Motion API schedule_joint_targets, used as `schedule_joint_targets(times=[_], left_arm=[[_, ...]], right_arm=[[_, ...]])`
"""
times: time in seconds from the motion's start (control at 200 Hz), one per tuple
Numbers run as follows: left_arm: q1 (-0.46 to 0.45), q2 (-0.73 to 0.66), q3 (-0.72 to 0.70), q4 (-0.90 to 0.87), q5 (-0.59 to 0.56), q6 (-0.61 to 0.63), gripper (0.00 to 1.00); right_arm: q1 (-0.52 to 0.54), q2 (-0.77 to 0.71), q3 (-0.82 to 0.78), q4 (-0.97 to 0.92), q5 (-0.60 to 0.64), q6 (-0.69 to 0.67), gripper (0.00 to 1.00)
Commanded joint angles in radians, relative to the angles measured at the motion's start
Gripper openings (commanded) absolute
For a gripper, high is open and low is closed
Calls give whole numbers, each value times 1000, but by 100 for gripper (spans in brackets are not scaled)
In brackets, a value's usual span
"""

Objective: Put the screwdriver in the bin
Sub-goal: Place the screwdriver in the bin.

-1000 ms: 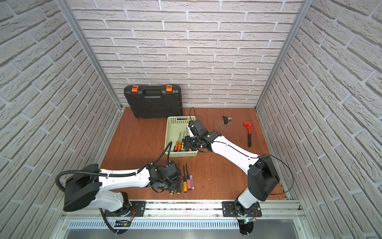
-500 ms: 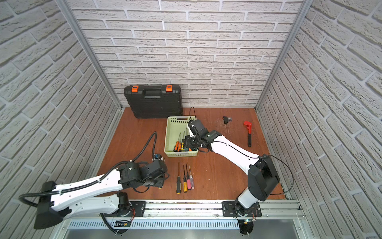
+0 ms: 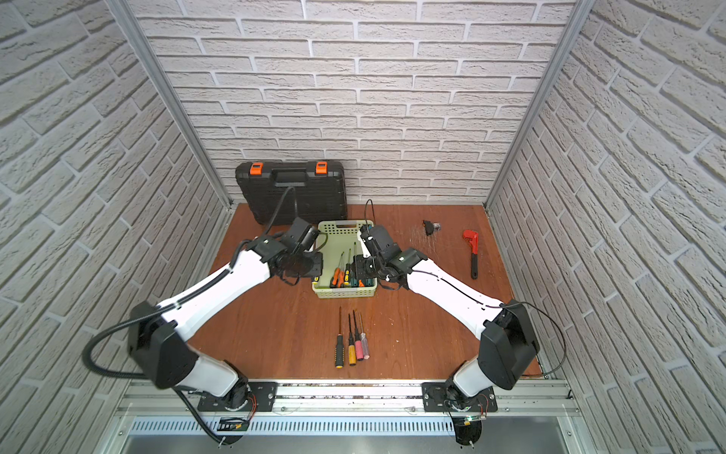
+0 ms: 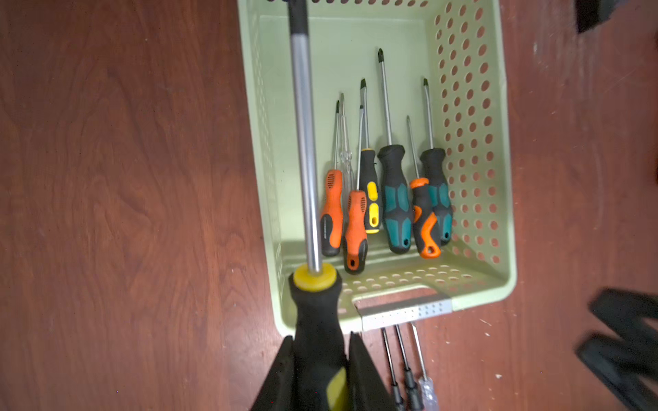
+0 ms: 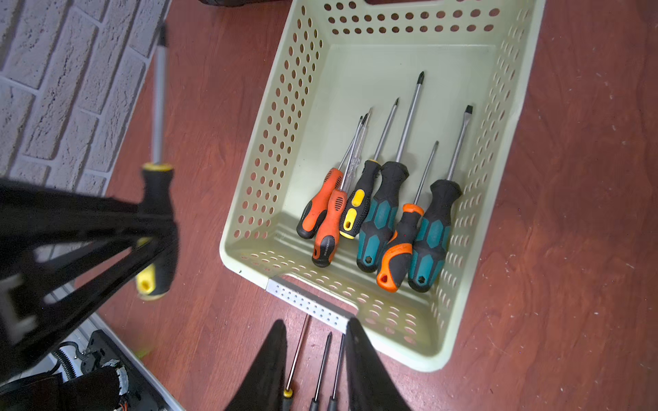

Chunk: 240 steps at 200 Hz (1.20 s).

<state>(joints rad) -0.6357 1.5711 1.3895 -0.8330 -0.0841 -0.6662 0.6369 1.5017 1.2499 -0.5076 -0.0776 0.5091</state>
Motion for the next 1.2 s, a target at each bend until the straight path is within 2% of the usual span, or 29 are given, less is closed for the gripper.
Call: schedule_joint_targets(times=[0.0,0.275,0.525,0.755,0.945,1.09,1.195], left_arm=[[16,89,92,-16,-15,136,13],[61,251,127,45,54,140,14],[75,322,90,135,66,110,15],[77,396,74,164,87,94,14],[77,409,59,172,58,88,14],[76,407,46,191,76,87,20],[76,387,30,199,74,79,35]], right_arm=[[-2,-56,-23,31,35,2,31],[0,-87,-61,31,34,12,30],[0,-132,-91,12,94,9,31],[0,-129,-91,-2,91,7,31],[0,-142,-121,17,95,24,31],[0,-136,-115,15,86,25,31],[0,-140,-121,22,86,29,31]])
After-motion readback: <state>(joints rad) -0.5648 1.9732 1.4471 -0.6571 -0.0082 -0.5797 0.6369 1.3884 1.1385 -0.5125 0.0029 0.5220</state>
